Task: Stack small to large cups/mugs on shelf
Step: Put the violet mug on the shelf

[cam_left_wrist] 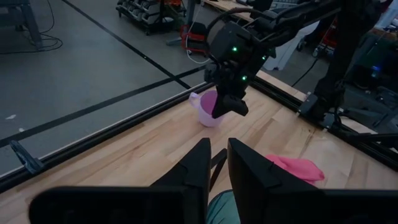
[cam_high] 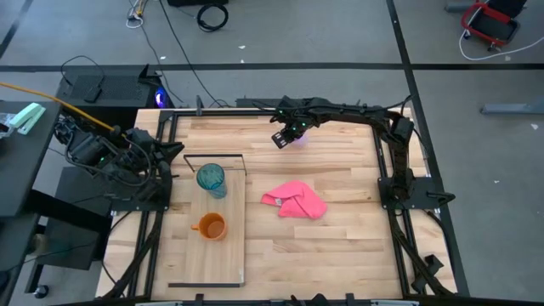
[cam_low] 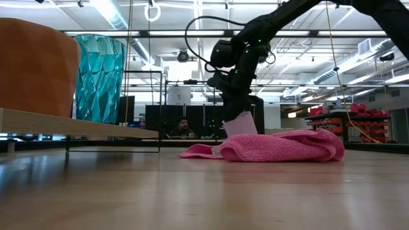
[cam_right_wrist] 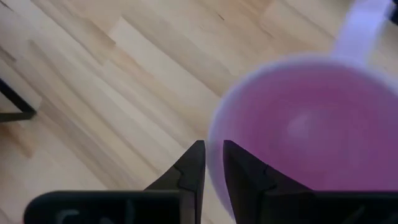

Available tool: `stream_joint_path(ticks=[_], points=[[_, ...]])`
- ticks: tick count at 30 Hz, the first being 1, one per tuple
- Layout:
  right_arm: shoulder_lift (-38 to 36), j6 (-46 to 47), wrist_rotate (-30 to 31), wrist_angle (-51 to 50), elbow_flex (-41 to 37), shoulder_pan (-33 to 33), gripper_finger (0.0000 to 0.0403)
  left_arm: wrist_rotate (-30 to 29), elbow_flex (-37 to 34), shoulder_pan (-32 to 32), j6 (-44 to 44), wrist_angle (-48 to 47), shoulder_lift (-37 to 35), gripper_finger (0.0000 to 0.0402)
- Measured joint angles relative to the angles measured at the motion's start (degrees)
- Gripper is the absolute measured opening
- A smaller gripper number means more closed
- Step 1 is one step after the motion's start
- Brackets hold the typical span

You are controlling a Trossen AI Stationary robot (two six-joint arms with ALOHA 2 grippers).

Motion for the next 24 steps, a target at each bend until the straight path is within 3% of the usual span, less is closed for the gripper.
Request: stream_joint_path(ticks=[24], points=[[-0.1, -0.5, 1.7, -0.9, 0.3, 0.0, 0.0063, 0.0, 0.0, 0.0, 0.0, 0.0, 0.0, 0.0065]])
